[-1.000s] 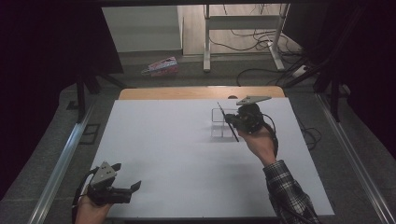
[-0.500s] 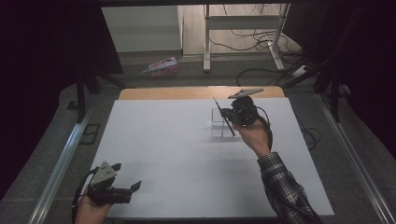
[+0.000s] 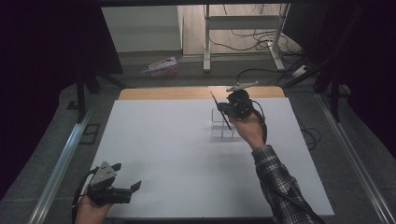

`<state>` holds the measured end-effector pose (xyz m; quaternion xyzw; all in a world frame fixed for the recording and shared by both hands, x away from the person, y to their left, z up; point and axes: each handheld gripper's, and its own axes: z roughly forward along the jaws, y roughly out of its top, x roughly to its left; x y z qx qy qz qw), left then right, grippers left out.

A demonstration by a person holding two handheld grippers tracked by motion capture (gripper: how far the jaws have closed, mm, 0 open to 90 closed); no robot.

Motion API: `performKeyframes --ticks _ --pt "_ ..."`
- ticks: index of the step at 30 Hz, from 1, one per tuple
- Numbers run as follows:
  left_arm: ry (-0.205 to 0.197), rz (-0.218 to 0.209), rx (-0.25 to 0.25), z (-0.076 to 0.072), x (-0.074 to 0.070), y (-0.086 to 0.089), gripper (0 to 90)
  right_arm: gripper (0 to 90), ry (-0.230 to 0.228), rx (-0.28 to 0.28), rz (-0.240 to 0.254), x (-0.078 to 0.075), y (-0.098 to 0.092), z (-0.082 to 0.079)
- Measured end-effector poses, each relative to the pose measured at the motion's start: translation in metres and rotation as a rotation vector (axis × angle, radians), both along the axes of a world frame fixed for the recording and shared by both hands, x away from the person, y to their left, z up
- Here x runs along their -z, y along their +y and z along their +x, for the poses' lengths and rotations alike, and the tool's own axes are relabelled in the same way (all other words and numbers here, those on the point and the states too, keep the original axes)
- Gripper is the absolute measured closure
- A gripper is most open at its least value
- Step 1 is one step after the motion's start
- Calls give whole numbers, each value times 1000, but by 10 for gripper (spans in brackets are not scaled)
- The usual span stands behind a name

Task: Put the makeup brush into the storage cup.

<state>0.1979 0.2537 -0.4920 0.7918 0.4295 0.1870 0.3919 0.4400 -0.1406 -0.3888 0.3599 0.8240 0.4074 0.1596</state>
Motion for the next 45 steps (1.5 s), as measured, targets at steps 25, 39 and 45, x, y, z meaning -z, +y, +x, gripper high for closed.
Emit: performKeyframes --ticks 25,39,45 --pt "2 -1 8 0 0 0 34 853 -71 27 42 -3 17 22" --pt "2 -1 11 0 0 0 34 853 -98 47 58 8 23 31" --pt "4 -1 13 0 0 0 34 852 -92 56 58 16 24 35"
